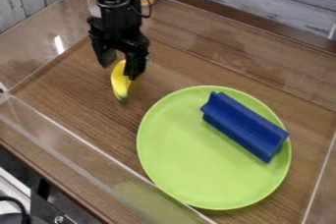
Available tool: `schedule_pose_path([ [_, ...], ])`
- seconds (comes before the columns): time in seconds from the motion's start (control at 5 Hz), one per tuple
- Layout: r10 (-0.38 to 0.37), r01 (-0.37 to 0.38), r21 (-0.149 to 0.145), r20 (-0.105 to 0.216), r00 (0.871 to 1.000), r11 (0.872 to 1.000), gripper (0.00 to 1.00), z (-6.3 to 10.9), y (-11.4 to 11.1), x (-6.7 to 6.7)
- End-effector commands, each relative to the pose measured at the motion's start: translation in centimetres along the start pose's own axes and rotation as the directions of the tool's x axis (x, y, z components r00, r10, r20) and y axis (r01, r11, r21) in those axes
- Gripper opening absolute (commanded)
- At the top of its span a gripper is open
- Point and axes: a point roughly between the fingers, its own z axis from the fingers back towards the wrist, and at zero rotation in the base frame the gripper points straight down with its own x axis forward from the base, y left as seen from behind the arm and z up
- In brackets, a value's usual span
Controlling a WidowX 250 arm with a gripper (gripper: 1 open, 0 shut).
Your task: Remove the banana from inside the green plate and put it on the table
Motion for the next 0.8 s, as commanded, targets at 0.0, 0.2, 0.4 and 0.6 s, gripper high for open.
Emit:
schedule_pose_path([
  [0.0, 0.016, -0.018, 0.019, 0.075, 0.997, 1.000, 1.00, 2.8, 0.6, 0.6],
  [0.2, 0.025, -0.026, 0.006, 0.077, 0.997, 1.000, 1.00, 3.5, 0.6, 0.4],
  [0.4, 0.038, -0.037, -0.008, 0.074, 0.997, 0.999, 1.00, 3.8, 0.5, 0.1],
  [0.6, 0.052, -0.051, -0.021, 0.067, 0.996, 0.998, 1.00, 4.0, 0.3, -0.2],
])
